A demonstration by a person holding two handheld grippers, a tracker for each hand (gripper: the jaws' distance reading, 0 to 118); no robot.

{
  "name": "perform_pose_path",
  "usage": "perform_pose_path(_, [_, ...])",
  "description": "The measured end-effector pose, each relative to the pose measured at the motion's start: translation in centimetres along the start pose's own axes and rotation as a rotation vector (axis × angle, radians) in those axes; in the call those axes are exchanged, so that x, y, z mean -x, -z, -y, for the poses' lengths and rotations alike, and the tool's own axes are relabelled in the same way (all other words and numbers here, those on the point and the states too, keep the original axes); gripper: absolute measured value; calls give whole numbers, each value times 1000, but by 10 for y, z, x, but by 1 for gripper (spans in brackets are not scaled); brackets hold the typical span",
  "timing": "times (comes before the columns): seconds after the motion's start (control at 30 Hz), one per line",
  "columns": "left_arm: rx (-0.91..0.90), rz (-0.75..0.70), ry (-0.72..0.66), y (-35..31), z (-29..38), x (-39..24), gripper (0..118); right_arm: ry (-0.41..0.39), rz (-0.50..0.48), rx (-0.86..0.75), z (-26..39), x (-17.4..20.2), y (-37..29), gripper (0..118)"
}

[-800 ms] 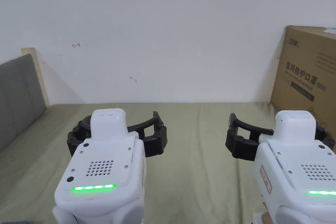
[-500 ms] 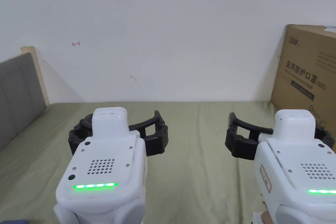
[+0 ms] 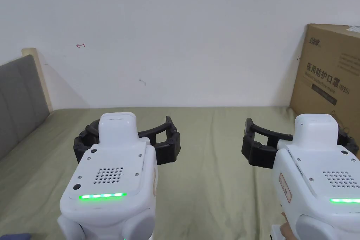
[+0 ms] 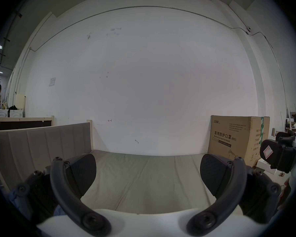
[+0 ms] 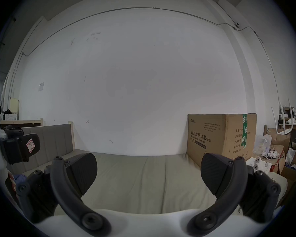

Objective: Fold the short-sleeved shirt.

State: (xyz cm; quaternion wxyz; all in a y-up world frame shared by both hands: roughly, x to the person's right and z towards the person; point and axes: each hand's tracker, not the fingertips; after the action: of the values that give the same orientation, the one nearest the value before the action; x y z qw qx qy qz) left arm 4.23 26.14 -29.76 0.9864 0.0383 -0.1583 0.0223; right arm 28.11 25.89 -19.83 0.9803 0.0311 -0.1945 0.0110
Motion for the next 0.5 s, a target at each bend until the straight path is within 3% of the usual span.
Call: perform_pose_path(0.5, [0,3,1,1,-1,-2,118,7,9,5,1,-2,1,118])
